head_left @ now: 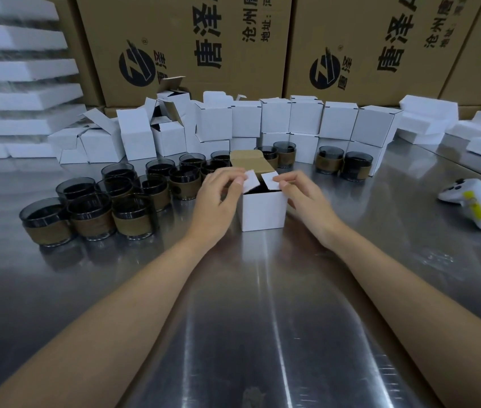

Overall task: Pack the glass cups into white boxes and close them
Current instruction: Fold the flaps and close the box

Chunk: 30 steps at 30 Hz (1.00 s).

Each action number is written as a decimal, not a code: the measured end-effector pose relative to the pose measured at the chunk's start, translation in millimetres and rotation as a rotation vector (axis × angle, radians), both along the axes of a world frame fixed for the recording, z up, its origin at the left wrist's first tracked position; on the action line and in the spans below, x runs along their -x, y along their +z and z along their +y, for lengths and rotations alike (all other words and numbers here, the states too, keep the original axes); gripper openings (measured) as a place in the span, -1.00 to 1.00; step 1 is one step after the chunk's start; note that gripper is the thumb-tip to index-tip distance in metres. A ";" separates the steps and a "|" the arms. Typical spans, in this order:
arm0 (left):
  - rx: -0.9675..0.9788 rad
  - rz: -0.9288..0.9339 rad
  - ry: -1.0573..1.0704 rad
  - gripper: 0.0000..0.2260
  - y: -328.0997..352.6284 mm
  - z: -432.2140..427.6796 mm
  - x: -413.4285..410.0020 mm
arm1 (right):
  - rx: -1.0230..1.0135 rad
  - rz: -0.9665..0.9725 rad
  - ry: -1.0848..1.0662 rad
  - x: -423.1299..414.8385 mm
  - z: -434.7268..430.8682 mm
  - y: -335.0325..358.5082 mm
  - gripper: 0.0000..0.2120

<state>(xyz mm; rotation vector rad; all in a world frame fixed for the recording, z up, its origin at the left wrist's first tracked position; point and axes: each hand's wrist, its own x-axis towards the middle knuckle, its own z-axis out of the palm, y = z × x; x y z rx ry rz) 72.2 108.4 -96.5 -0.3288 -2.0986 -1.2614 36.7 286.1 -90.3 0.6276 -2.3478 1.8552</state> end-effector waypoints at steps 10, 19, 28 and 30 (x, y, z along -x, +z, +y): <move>-0.453 -0.357 -0.103 -0.84 4.4 13.6 10.5 | 0.001 -0.070 0.028 2.5 -2.6 -4.0 -0.84; -0.666 -0.228 -0.199 -0.67 5.4 12.8 9.1 | 0.191 -0.139 0.018 2.1 -5.7 -3.7 -0.94; -0.471 -0.279 -0.241 -0.74 9.2 6.5 8.2 | 0.174 -0.138 0.053 0.9 -5.2 -2.7 -0.72; -0.467 -0.286 -0.257 -0.71 9.9 5.7 8.2 | 0.176 -0.125 0.044 0.9 -6.4 -3.2 -0.72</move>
